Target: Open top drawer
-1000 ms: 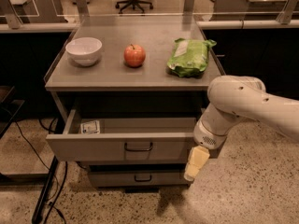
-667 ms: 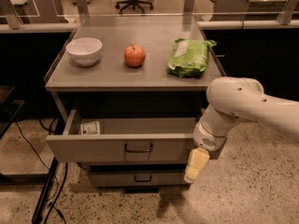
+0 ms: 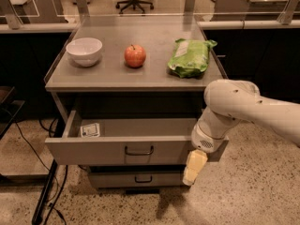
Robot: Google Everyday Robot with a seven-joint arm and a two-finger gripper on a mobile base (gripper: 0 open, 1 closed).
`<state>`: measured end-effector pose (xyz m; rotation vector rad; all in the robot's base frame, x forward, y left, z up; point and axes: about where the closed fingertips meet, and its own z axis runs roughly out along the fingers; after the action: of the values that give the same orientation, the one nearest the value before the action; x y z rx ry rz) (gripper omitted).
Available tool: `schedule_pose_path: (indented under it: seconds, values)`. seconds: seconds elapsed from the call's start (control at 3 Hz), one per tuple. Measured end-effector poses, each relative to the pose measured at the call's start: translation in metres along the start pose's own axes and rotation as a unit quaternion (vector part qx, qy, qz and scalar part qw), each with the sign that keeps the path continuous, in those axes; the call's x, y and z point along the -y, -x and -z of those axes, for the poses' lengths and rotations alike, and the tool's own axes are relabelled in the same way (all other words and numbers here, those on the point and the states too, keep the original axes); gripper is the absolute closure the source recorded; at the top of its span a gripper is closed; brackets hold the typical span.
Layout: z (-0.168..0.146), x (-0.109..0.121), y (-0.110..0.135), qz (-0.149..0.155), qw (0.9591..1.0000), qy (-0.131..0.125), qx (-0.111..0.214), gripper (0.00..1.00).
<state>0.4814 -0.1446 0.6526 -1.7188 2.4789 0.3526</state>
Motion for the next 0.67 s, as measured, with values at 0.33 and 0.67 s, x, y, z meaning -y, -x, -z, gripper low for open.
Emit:
schedule_pose_path:
  seconds: [0.33,0.67]
  values:
    - [0.002,-0.009,-0.006,0.001,0.9999,0.01,-0.003,0.0]
    - [0.007,-0.039,-0.026,0.002,0.9995,0.031,-0.011,0.0]
